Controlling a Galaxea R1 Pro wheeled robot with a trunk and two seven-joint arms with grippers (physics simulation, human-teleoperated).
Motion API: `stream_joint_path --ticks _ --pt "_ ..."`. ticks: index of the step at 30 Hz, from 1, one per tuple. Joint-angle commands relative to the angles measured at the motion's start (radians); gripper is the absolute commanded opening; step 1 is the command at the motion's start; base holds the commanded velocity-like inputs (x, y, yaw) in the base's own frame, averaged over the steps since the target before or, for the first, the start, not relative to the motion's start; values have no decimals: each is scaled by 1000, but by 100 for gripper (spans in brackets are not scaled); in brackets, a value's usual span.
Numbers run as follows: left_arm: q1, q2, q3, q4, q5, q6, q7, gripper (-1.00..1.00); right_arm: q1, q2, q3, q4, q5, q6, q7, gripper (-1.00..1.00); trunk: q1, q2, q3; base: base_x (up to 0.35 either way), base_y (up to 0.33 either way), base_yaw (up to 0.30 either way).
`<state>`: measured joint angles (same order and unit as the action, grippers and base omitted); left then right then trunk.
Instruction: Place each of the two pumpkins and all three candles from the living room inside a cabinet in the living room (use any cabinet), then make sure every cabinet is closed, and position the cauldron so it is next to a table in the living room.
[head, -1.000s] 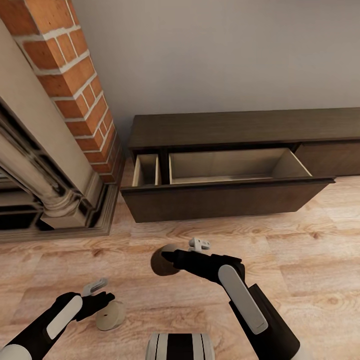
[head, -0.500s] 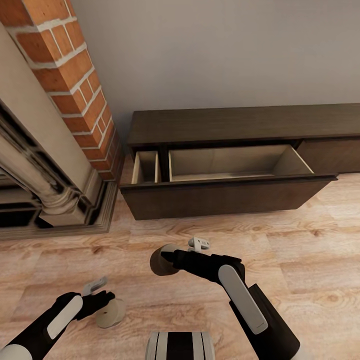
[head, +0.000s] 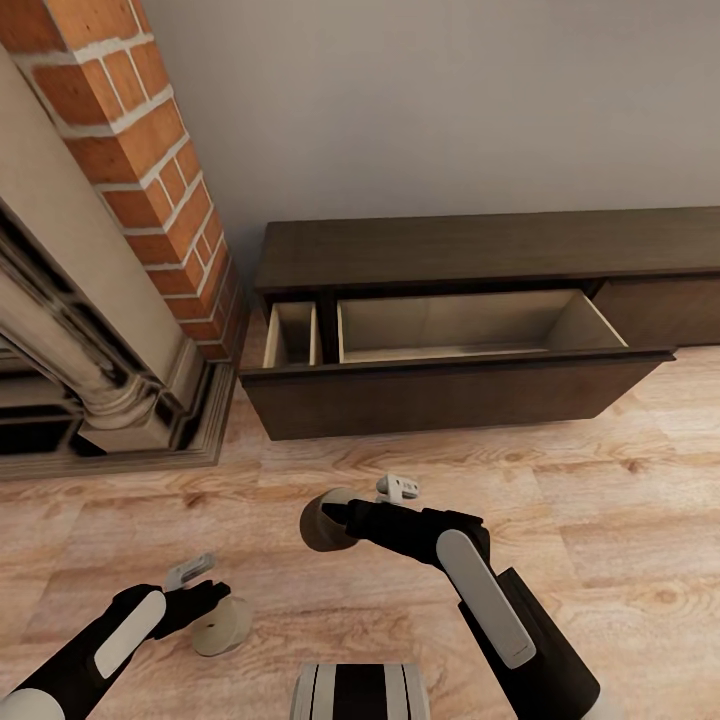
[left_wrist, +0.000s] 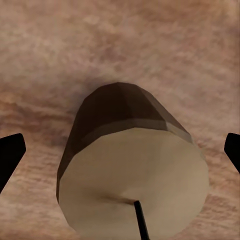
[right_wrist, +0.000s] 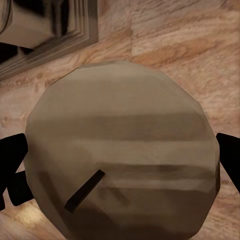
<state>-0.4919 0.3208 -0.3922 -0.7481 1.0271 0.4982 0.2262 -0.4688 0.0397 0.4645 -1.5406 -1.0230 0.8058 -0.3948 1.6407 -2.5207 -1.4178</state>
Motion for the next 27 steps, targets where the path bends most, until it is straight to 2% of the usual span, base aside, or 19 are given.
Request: stream_joint_path --ticks 1,3,8,11,27 --pt "-1 1 -5 -2 11 0 9 100 -1 0 0 -1 -11 1 -10 -100 0 0 -1 0 0 0" --pt "-1 1 -5 -2 11 0 5 100 -1 0 0 -1 -11 1 -10 -100 0 0 -1 0 0 0" --pt "-1 2 -5 0 12 0 -60 100 -1 0 0 -1 -11 1 -10 -100 0 0 -1 0 0 0" --pt "-1 2 -5 13 10 0 -75 100 -1 0 0 -1 -11 1 -10 -100 0 0 -1 0 0 0" --pt "-1 3 -4 21 10 0 -72 100 -1 0 0 0 -11 1 -10 -100 0 -1 -5 0 0 0"
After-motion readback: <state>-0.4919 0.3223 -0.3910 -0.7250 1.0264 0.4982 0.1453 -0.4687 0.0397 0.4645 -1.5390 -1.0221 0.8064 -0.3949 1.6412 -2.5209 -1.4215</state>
